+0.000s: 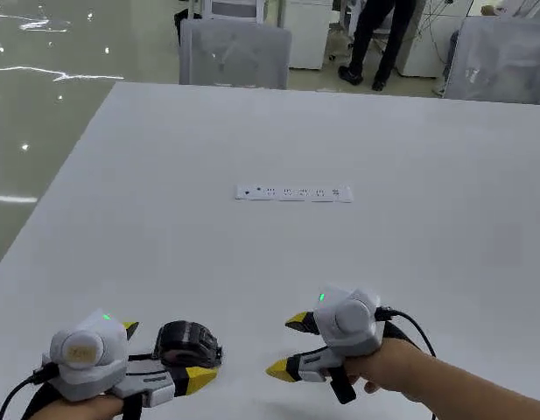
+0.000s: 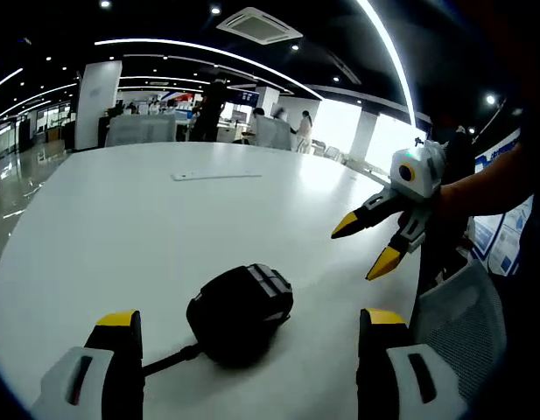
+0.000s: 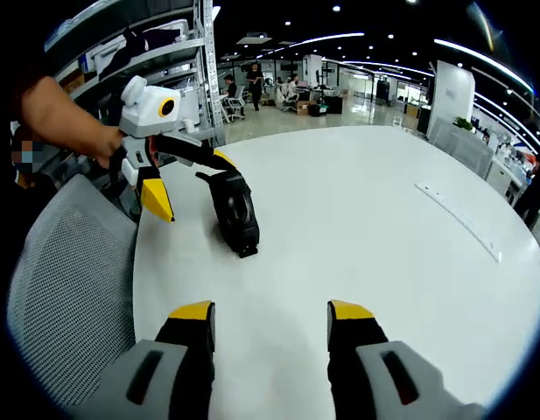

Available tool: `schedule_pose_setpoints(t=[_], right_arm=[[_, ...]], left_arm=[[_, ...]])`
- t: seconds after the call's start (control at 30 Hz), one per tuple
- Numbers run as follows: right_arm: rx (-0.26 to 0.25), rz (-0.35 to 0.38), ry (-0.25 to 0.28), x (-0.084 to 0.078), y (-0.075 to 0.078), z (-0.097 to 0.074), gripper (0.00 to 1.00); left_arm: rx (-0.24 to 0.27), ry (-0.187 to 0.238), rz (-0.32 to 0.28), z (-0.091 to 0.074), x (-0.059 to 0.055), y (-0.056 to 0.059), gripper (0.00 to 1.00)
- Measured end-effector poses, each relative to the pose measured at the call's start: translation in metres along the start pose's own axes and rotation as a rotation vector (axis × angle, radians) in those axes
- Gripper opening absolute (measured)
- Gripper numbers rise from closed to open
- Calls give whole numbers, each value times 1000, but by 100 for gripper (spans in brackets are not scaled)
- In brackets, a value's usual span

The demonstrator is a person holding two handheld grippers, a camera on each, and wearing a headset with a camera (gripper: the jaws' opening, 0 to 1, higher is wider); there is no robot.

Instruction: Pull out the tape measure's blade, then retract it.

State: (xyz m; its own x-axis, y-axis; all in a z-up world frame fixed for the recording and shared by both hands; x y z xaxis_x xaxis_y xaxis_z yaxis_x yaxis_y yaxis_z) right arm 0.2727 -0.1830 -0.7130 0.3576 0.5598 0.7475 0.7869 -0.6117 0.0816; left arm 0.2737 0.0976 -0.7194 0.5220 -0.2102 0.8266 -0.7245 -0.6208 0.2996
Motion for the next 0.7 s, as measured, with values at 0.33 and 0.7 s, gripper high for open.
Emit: schedule_pose_setpoints(t=[0.33,0.7], right_arm=[[-158,151,66,-51,-1,-75,69],[-277,268,93,-100,-1,-140,88]], left_arm=[[-16,14,-15,-35,-15,3,100],[4,76,-24,-77,-16,1,100]])
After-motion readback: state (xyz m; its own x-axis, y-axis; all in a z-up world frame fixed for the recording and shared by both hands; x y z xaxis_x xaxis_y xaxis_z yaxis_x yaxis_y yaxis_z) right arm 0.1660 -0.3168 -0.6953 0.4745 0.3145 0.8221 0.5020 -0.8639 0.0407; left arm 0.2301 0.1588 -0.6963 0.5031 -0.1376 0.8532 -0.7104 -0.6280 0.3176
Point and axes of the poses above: the centre of the closed fingertips' face, and the gripper's own axes: z roughly forward along the fingers, y roughly to its right, x roughly out of its top, the point moved 9 cm from there along -z, roughly backward along the fingers, and after that the axes turned 10 degrees about -x, right-handed, at the moved point
